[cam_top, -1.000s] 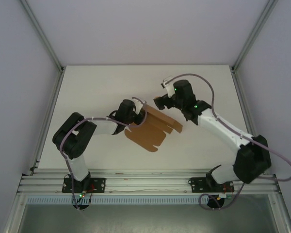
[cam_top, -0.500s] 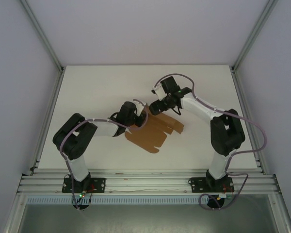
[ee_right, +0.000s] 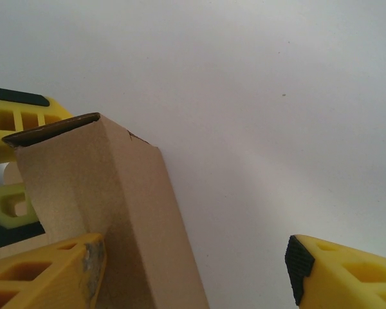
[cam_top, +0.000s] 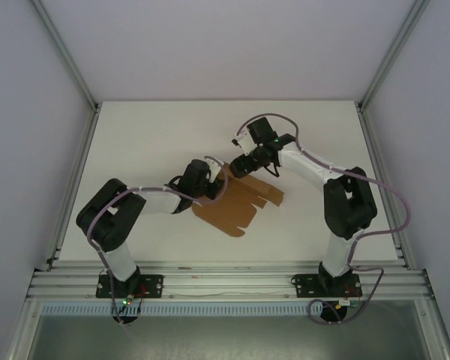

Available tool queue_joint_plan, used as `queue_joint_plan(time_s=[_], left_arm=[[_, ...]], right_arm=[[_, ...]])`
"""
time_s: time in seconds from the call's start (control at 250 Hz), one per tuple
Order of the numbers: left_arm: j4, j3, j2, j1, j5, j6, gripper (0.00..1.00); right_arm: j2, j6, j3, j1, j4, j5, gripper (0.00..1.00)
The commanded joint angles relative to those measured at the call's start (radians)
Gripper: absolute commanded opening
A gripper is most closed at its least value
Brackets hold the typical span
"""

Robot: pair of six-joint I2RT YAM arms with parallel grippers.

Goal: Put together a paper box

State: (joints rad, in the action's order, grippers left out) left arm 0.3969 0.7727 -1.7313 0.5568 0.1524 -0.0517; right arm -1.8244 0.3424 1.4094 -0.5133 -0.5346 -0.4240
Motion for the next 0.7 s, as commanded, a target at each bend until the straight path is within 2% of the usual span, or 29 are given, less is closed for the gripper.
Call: queue_joint_plan(time_s=[0.0, 0.088, 0.32, 0.36, 0.484, 0.696], left_arm=[[-0.019, -0.016, 0.022, -0.003, -0.07, -0.017, 0.3], [-0.05, 0.009, -0.001, -0.004, -0.069, -0.019, 0.29], [-0.002, 0.09, -0.102, -0.003, 0.034, -0.011, 0.25], [0.013, 0.103, -0.118, -0.003, 0.045, -0.009, 0.22], [-0.007, 0.162, -0.159, 0.0, 0.033, -0.001, 0.0], [0.132, 0.093, -0.146, 0.005, 0.036, 0.042, 0.0]], right_arm=[[-0.033, 0.039, 0.0, 0.005, -0.108, 0.011, 0.74], [-0.034, 0.045, 0.009, 0.005, -0.123, 0.012, 0.74], [-0.068, 0.045, 0.051, 0.005, -0.162, -0.007, 0.74], [-0.073, 0.036, 0.057, 0.005, -0.162, -0.003, 0.74], [-0.088, 0.022, 0.072, 0.005, -0.179, 0.002, 0.74], [-0.08, -0.014, 0.067, 0.017, -0.179, 0.026, 0.73]])
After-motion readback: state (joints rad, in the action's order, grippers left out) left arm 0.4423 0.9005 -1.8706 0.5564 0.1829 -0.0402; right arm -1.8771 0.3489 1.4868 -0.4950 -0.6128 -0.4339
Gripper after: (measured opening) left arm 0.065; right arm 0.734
